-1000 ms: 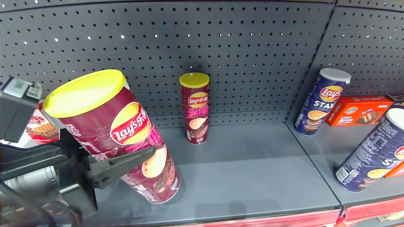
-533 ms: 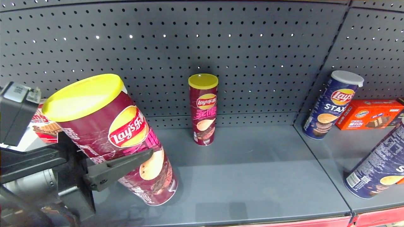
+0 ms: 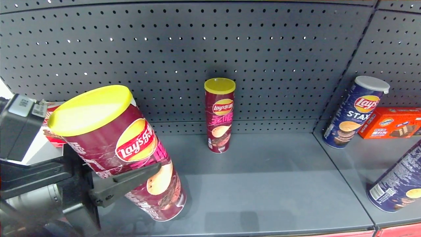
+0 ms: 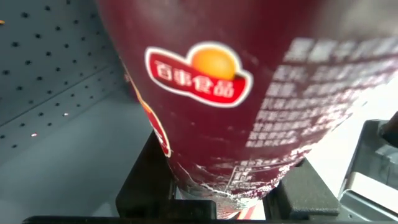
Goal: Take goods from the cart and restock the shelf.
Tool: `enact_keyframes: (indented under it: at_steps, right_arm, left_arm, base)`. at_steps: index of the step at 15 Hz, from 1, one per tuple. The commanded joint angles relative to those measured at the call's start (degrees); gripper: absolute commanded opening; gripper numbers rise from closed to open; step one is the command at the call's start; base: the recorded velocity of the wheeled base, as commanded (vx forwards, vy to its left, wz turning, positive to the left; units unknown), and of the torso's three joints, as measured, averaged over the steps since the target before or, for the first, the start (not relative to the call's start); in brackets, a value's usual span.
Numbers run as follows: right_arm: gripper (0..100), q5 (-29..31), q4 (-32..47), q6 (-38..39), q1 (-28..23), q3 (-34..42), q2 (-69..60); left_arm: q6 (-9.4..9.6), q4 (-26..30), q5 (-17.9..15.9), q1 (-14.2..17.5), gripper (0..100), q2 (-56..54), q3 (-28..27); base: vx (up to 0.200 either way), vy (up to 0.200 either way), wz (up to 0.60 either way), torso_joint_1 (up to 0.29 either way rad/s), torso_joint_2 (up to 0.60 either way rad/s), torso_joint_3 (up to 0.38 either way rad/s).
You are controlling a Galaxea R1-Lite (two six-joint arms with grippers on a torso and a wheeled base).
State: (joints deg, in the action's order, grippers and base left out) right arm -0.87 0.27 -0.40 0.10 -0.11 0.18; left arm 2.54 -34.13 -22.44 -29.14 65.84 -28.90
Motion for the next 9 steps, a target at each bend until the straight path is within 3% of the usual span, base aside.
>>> enact_keyframes:
  at_steps: [1, 5, 7, 9]
  right_arm:
    - [100, -0.19, 0.00, -0.04, -0.01, 0.02, 0.08]
    - [100, -0.45, 0.08, 0.23, 0.08, -0.24, 0.26]
    - [100, -2.65, 1.31, 0.23, 0.61, -13.78, 8.69]
    - [100, -10.65, 6.59, -2.94, 1.48, -18.26, 7.90]
  left_arm:
    - [0.10, -0.14, 0.12, 0.04, 0, 0.08, 0.08]
    - [0.01, 0.21, 0.56, 0.04, 0, 0.08, 0.95]
    - [-0.25, 0.21, -0.06, 1.01, 0, 0.08, 1.04]
    - [-0.25, 0.03, -0.85, 1.27, 0, 0.69, 1.48]
  base:
    - [0.000, 0.000, 0.00, 0.000, 0.00, 0.000]
    - [0.000, 0.000, 0.00, 0.000, 0.00, 0.000]
    - [0.000, 0.000, 0.00, 0.000, 0.00, 0.000]
    - [0.000, 0.000, 0.00, 0.000, 0.00, 0.000]
